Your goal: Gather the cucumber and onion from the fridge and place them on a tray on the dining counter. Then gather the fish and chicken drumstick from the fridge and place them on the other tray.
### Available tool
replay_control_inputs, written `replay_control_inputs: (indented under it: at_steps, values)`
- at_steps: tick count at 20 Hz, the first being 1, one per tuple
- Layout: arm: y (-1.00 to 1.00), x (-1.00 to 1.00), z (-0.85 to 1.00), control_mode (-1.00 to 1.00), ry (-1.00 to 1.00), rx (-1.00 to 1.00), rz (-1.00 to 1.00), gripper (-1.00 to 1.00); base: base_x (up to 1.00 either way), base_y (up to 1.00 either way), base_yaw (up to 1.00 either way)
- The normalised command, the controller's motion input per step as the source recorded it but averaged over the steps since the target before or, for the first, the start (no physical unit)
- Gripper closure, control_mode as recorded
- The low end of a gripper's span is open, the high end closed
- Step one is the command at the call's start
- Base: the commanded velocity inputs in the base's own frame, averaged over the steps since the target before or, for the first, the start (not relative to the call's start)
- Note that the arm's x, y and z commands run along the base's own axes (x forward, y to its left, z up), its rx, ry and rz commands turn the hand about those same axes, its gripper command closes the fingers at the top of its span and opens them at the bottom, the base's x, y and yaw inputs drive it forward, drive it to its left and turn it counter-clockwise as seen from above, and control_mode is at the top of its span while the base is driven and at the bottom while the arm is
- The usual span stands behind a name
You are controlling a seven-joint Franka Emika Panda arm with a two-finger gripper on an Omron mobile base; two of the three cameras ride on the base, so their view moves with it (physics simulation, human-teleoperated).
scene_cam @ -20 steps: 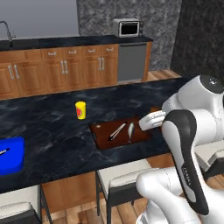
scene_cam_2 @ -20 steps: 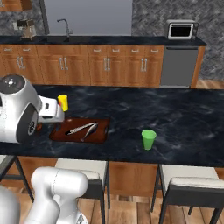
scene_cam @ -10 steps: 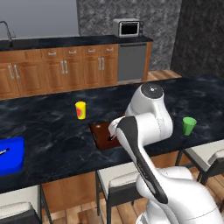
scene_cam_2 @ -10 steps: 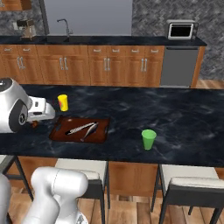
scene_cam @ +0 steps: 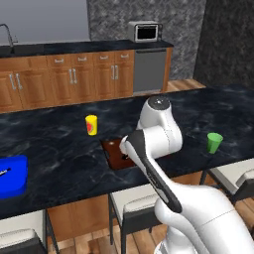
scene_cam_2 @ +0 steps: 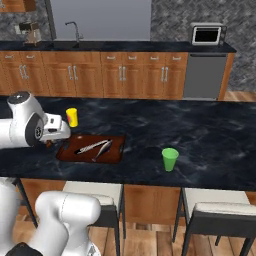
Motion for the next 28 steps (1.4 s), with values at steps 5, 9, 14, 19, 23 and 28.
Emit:
replay_control_inputs:
  at_steps: [5,9,14,19,23,28]
  values:
    - [0.0,0.58,-0.33,-1.0,0.02,0.0,0.0,1.0,0.0,0.0,0.0]
    - [0.0,0.68,-0.45,-1.0,0.01,0.0,0.0,1.0,0.0,0.0,0.0]
    - [0.0,0.65,-0.47,-1.0,0.02,0.0,0.0,1.0,0.0,0.0,0.0]
    - [0.02,0.55,-0.44,-1.0,0.04,0.0,0.0,1.0,0.0,0.0,0.0]
    - [0.07,0.41,-0.42,-1.0,0.02,0.0,0.0,1.0,0.0,0.0,0.0]
    - [0.08,0.28,-0.39,-1.0,0.01,0.0,0.0,1.0,0.0,0.0,0.0]
